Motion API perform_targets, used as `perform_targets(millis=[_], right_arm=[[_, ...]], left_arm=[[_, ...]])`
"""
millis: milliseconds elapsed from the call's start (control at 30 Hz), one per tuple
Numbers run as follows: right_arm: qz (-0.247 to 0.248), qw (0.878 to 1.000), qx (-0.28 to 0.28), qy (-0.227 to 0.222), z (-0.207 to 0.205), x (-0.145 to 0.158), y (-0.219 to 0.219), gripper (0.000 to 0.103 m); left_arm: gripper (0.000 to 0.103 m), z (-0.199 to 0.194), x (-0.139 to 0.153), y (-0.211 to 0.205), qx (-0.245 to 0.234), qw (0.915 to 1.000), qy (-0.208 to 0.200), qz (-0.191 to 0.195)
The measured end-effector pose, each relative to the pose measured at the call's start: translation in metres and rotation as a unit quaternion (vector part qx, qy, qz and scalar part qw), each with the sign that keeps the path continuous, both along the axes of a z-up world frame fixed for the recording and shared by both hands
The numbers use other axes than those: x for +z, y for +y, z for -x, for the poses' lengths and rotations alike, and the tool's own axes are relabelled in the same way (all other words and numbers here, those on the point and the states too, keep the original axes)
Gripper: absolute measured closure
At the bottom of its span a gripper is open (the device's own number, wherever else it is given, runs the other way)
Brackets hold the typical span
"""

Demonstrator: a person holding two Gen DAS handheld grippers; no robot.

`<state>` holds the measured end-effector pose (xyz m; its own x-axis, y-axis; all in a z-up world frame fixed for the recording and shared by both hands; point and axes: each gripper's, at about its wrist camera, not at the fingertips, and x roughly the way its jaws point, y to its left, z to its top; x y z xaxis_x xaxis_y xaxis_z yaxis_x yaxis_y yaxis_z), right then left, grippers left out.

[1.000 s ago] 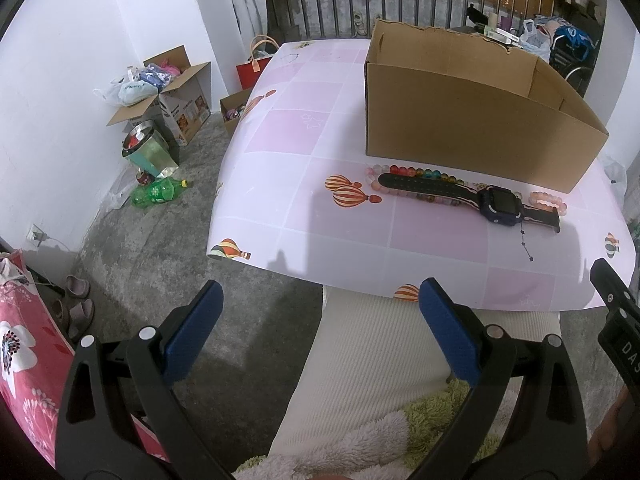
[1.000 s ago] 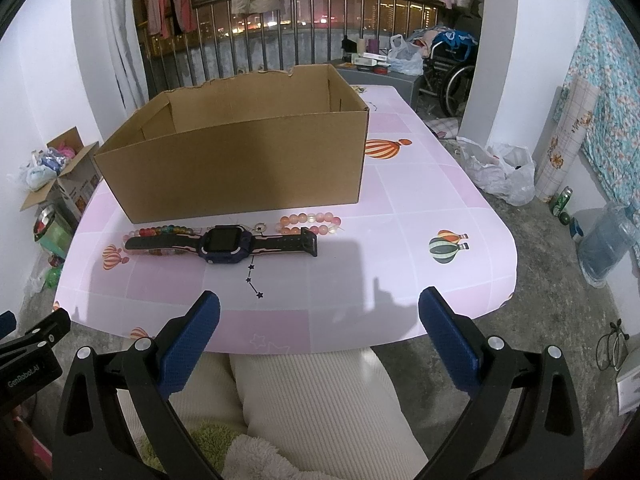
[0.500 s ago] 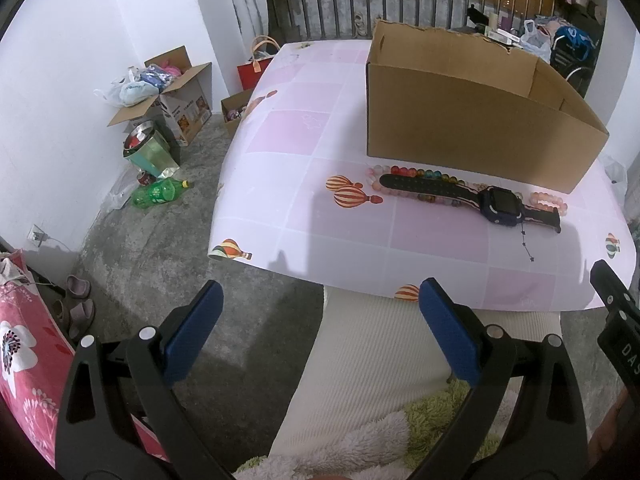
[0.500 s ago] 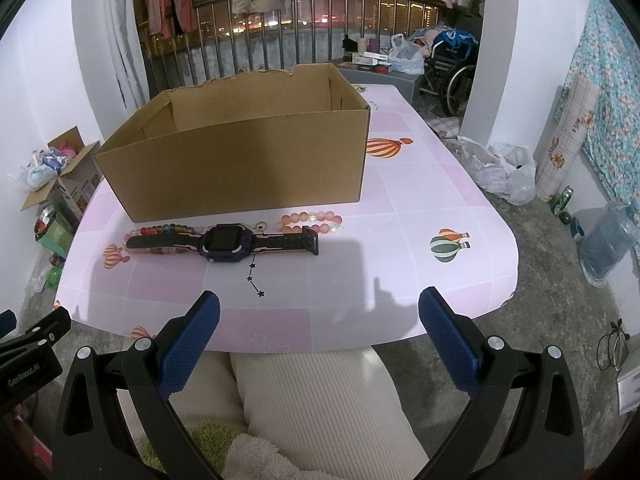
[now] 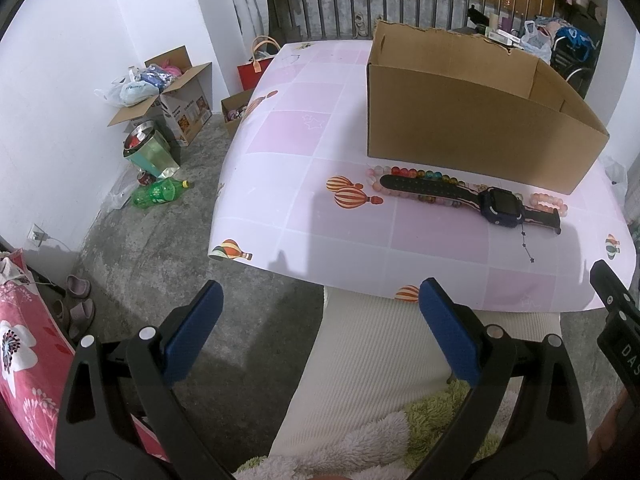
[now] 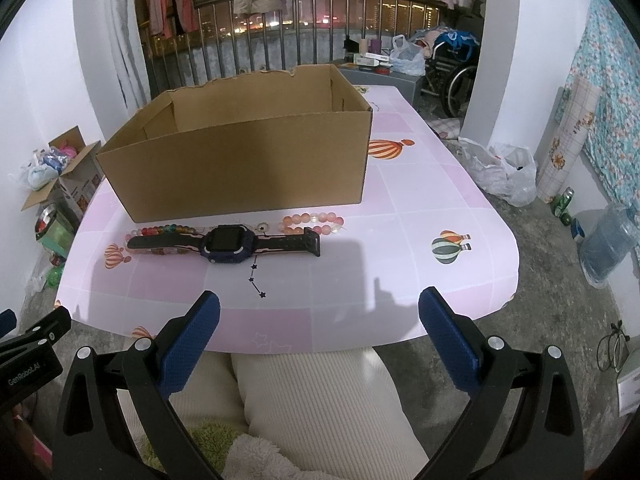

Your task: Organize jewelry

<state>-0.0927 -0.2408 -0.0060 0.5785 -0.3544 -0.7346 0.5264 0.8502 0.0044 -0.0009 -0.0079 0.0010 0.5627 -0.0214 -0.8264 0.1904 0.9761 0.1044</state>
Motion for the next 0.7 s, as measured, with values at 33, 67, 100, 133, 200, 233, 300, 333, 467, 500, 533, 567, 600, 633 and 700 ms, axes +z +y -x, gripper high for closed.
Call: perform_targets(millis=[33,67,100,133,200,233,300,333,467,500,533,567,600,633,700], right_arm=[[0.0,1.0,0.0,0.0,0.0,0.0,0.0,0.006],[0.0,1.0,0.0,0.0,0.0,0.0,0.0,0.006],[0.001,1.0,0.001,-0.001,0.0,0.001,0.0,0.006],[0.001,1.0,0.001,-0.001,-0.001,0.001,0.0,0.006],[0.004,1.0,0.002,-0.004,-0.005,0.005,0.005,0.006],[0.006,1.0,0.004,-0.005,-0.007,0.006,0.005,0.006],[0.009,1.0,0.005,-0.011,-0.01,0.007,0.003,0.006],[0.012,1.0,0.005,-0.015,-0.012,0.008,0.002,0.006],[0.015,0.999,0.019,-0.021,-0.021,0.005,-0.006,0.006],[0.013,0.999,0.027,-0.017,-0.026,0.002,-0.008,0.006],[0.011,0.999,0.03,-0.015,-0.029,0.001,-0.009,0.006],[0.008,0.999,0.035,-0.013,-0.03,-0.002,-0.011,0.006],[0.003,0.999,0.039,-0.011,-0.033,-0.005,-0.013,0.006],[-0.005,0.999,0.046,-0.011,-0.036,-0.008,-0.015,0.006],[-0.015,0.998,0.053,-0.011,-0.042,-0.013,-0.021,0.006]], left_arm=[[0.008,0.0,0.0,0.001,0.0,1.0,0.0,-0.001],[0.008,0.0,0.0,0.0,0.0,1.0,0.0,0.0],[0.008,0.0,0.0,0.001,0.001,1.0,0.0,0.0],[0.008,0.0,0.0,0.0,0.002,1.0,-0.001,0.0],[0.008,-0.001,0.001,0.0,0.003,1.0,-0.003,0.002],[0.008,-0.002,0.001,-0.001,0.003,1.0,-0.004,0.002],[0.008,-0.006,0.0,-0.001,0.0,1.0,-0.003,0.005],[0.008,-0.008,0.0,-0.002,-0.002,1.0,-0.002,0.006],[0.008,-0.012,-0.001,0.0,-0.016,0.9998,0.002,0.012],[0.008,-0.014,-0.002,-0.001,-0.022,0.9997,0.002,0.012],[0.008,-0.016,-0.004,-0.002,-0.03,0.9994,0.006,0.017],[0.008,-0.019,-0.005,-0.003,-0.043,0.9985,0.011,0.03],[0.008,-0.021,-0.007,-0.004,-0.058,0.9971,0.017,0.047],[0.008,-0.023,-0.008,-0.005,-0.066,0.996,0.02,0.056],[0.008,-0.026,-0.007,-0.007,-0.082,0.9934,0.019,0.078]])
